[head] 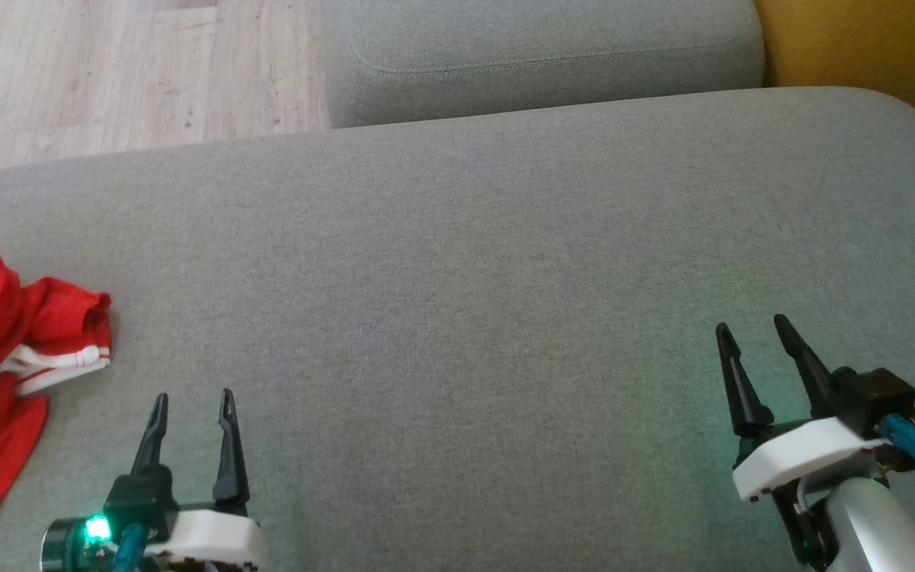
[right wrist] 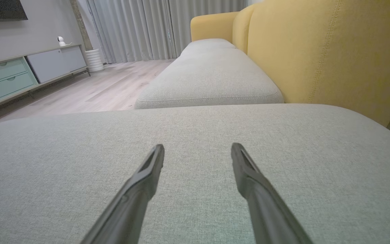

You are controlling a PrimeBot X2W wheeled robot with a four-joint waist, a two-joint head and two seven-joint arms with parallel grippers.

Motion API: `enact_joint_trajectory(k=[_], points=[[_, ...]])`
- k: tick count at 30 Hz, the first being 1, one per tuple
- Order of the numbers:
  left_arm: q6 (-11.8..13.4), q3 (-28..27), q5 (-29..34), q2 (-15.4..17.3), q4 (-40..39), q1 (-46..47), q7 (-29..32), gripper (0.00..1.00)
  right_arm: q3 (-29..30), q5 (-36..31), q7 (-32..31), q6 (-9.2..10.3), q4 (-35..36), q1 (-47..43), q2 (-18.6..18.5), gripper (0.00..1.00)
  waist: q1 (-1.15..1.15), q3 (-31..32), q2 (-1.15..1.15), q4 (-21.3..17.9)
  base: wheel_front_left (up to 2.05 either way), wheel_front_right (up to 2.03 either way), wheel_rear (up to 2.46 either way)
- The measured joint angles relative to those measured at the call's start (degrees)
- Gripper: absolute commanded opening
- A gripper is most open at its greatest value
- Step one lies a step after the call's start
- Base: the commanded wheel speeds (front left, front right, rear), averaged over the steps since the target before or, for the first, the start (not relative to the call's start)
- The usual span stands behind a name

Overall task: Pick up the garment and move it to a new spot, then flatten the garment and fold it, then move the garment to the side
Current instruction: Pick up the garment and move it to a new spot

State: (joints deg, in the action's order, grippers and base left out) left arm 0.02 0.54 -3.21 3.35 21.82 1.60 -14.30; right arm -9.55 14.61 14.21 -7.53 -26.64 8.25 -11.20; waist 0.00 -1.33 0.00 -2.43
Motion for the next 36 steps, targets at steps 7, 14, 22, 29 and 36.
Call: enact_joint_trajectory(k=[7, 14, 22, 29, 36], points=[[0.01, -0.35, -0.02, -0.31, -0.22, 0.01, 0.00, 1.00, 0.58, 0.00, 0.00, 0.00, 0.24, 0.00, 0.02, 1.00, 0.00, -0.56, 0.00, 1.45, 0.00, 0.00, 0.00], [0.07, -0.49, -0.37, -0.51, -0.23, 0.44, -0.01, 1.00, -1.05, 0.01, 0.00, 0.00, 1.24, -0.01, 0.05, 1.00, 0.00, -1.44, 0.00, 6.88, 0.00, 0.00, 0.00], [0.59, -2.70, -0.93, -0.56, 0.03, -0.56, -0.08, 1.00, -6.45, 0.03, 0.00, 0.00, 1.32, 0.79, 0.73, 1.00, 0.00, -2.50, 0.00, 17.17, 0.00, 0.00, 0.00], [1.10, -4.72, -1.91, -0.60, -0.03, -4.58, -0.08, 1.00, -12.33, 0.90, 0.00, 0.00, 1.00, 3.23, 1.38, 1.00, 0.00, -3.82, 0.00, 25.00, 0.00, 0.00, 0.00], [-0.29, -6.21, -2.31, -0.70, 0.20, -2.96, -0.08, 1.00, -14.62, 1.46, 0.00, 0.00, 0.59, 4.33, 0.83, 1.00, 0.00, -6.00, 0.00, 27.33, 0.00, 0.00, 0.00]])
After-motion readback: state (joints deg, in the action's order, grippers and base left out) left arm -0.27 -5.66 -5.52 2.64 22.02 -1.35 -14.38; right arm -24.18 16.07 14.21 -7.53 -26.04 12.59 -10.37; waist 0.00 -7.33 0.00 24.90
